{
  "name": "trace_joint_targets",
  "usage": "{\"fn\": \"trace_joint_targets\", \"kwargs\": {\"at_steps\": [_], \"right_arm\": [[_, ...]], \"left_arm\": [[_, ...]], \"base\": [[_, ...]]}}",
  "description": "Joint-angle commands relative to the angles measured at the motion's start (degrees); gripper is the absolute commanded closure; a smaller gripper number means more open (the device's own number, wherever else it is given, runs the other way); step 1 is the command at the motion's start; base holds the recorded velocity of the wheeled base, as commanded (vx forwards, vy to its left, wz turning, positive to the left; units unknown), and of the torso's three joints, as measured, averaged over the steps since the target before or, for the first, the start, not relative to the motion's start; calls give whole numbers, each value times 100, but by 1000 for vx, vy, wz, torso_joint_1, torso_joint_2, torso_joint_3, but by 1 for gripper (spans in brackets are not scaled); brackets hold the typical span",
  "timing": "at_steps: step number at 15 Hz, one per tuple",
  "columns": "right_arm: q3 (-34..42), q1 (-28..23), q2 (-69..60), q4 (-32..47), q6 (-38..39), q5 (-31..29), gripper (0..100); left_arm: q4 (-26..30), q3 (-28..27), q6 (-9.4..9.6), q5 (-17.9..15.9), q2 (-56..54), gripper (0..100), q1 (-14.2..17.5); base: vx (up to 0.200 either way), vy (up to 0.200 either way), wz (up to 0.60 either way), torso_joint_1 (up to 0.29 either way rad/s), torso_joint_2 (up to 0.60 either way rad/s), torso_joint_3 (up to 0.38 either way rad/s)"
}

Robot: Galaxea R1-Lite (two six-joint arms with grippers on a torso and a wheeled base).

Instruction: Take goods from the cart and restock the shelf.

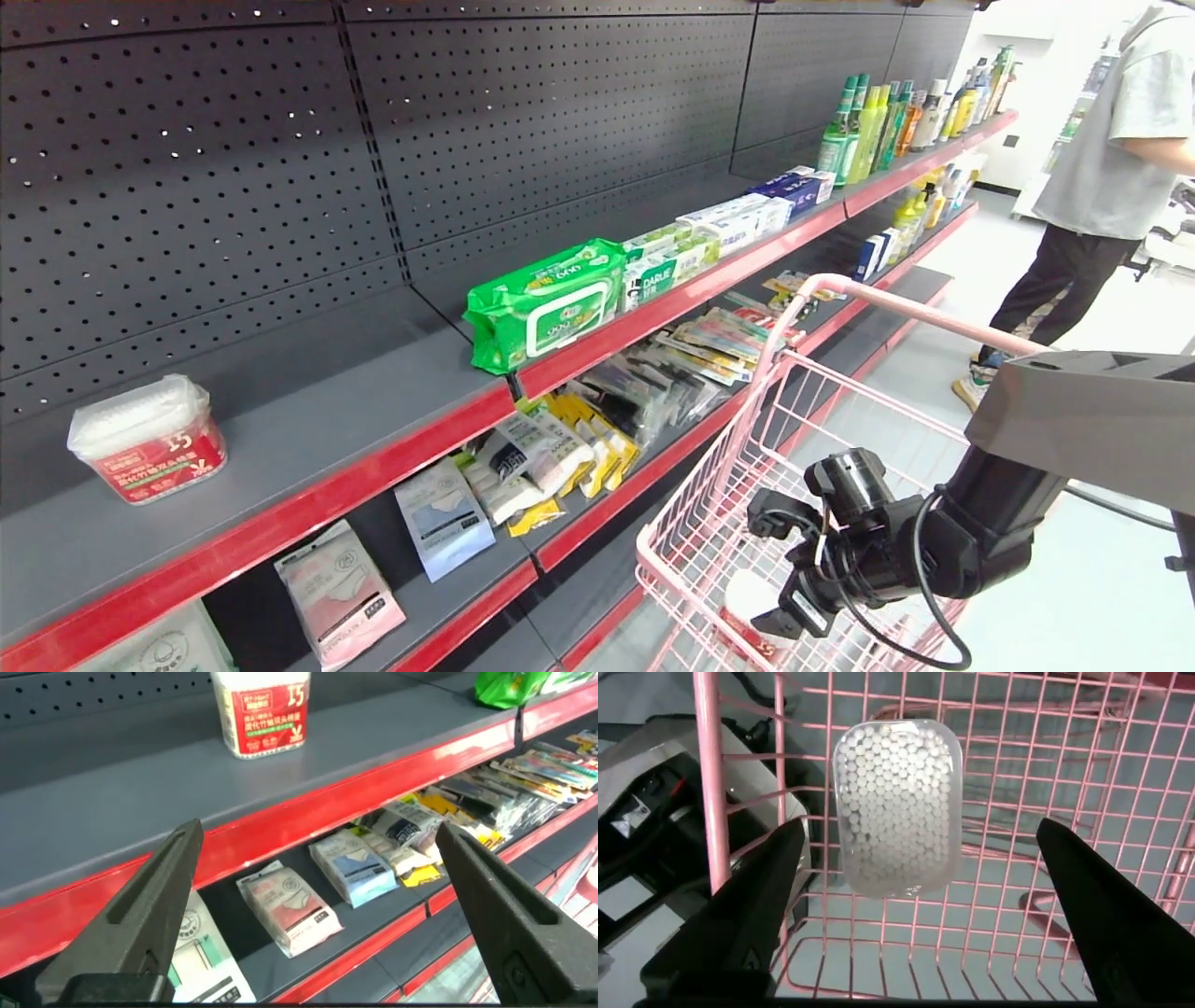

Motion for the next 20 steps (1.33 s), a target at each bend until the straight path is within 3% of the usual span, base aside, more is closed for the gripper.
{"fn": "trace_joint_targets", "kwargs": {"at_steps": [1, 13, 20], "right_arm": [[-33, 0, 69, 8, -73, 28, 0], [-217, 158, 280, 0, -11, 98, 0], [-376, 264, 289, 8, -11, 89, 0]], "left_arm": [[2, 2, 0, 7, 7, 0, 3], [2, 2, 0, 7, 7, 0, 3], [2, 2, 0, 7, 7, 0, 3]], "base": [[0, 0, 0, -124, 295, 173], [0, 0, 0, -115, 297, 174], [0, 0, 0, -10, 27, 19]]}}
